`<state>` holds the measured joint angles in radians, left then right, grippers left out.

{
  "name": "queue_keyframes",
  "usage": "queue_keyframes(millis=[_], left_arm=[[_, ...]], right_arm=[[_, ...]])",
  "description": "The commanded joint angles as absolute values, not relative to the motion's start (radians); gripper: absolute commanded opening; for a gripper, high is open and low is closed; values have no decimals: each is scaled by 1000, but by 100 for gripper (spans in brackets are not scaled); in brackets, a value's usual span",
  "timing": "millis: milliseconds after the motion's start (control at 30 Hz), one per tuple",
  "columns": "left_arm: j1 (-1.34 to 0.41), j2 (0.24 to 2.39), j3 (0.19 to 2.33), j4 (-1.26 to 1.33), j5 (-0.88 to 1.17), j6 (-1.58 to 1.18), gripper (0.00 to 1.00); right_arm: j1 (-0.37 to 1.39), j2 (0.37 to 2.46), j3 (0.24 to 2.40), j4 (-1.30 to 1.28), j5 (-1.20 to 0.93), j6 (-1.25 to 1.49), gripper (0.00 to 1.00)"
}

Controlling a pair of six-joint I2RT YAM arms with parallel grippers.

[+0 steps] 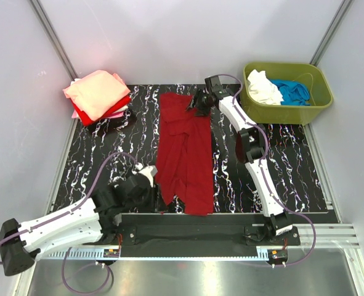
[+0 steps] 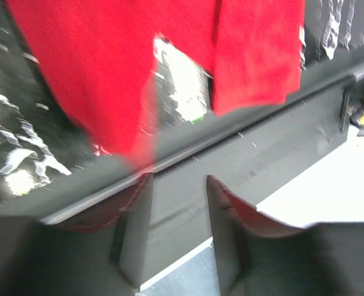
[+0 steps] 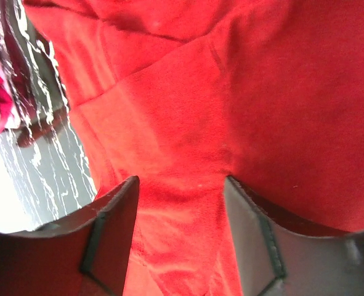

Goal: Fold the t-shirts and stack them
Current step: Flatten the tshirt out

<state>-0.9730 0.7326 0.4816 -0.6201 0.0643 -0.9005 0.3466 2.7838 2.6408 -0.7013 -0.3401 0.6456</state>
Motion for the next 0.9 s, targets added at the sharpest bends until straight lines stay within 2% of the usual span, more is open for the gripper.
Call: queue_keyframes(millis=[0, 100, 267, 300, 333, 433, 567, 600, 700, 800, 867], left_arm=[[-1070, 715, 520, -609, 36, -998, 55], [-1164, 722, 604, -696, -58, -1038, 61], [-1204, 764, 718, -842, -229, -1063, 64], [-1203, 778, 791, -929, -274, -1066, 66], [-1201, 785, 829, -966, -319, -1057, 73], [-1123, 816, 949, -999, -390, -925, 77], [-796, 921, 1006, -867, -164, -712, 75], [-751, 948, 1017, -838, -120, -651, 75], [-597, 1084, 1073, -740, 26, -557, 72], [-453, 1260, 1162, -661, 173, -500, 65], [-372, 1404, 1228, -641, 257, -482, 62]], right_arm=[[325, 2801, 2655, -655, -250, 647, 66], [321, 2764, 2655, -643, -279, 637, 71], [318, 2649, 2619, -634, -354, 582, 79], [318, 2587, 2581, -637, -360, 571, 80], [316, 2548, 2553, -643, -365, 558, 82], [318, 2357, 2366, -646, -357, 526, 83], [333, 2065, 1955, -562, -356, 552, 82], [363, 1957, 1798, -536, -356, 552, 80], [486, 1782, 1546, -535, -308, 537, 75], [621, 1674, 1340, -497, -305, 597, 69], [676, 1652, 1284, -506, -270, 632, 62]])
